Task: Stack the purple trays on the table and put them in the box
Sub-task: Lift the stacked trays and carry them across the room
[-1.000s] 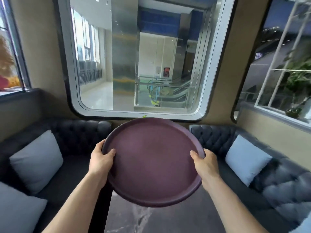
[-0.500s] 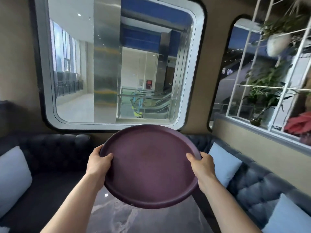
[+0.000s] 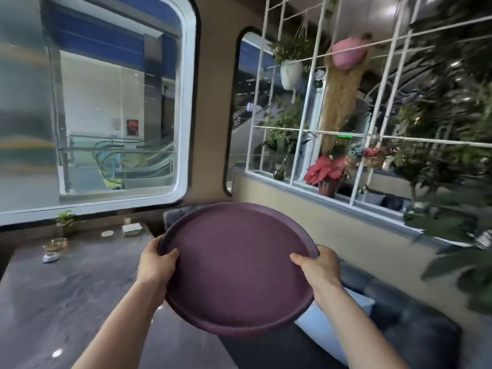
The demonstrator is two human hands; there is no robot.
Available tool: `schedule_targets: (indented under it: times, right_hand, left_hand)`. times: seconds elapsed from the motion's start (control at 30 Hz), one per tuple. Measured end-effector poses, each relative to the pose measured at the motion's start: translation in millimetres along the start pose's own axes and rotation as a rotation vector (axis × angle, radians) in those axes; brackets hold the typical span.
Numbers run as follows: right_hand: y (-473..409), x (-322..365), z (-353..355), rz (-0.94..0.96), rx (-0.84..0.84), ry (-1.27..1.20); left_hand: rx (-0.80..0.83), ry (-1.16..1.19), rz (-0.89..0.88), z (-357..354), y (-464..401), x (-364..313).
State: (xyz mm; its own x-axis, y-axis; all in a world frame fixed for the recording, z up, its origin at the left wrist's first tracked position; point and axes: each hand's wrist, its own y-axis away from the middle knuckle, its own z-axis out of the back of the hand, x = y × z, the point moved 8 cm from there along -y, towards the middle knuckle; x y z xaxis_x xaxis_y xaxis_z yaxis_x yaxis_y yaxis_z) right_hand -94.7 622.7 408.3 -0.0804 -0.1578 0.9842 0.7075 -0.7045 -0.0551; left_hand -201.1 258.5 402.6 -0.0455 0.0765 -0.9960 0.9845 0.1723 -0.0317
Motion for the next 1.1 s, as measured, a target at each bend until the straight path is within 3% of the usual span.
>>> schedule_targets:
  times: [0.33, 0.6, 0.83, 1.1]
  right_hand:
    - [7.2, -50.0, 270.0, -0.048, -0.424, -0.04]
    - [101.9, -100.0, 441.3, -0.169, -0.881, 0.039]
    - [243.1, -108.1, 516.5, -0.237, -1.268, 0.118]
    - [434.0, -108.2, 525.1, -0.319, -1.671, 0.137]
  left_hand:
    - [0.396, -0.035, 0.027, -245.4, 104.3, 24.2]
    - [0.812, -0.07, 0.077, -402.1, 229.8, 50.8]
    - [1.185, -0.077, 0.129, -479.3, 350.4, 73.7]
    - [1.578, -0.044, 0.14, -487.0, 520.5, 83.7]
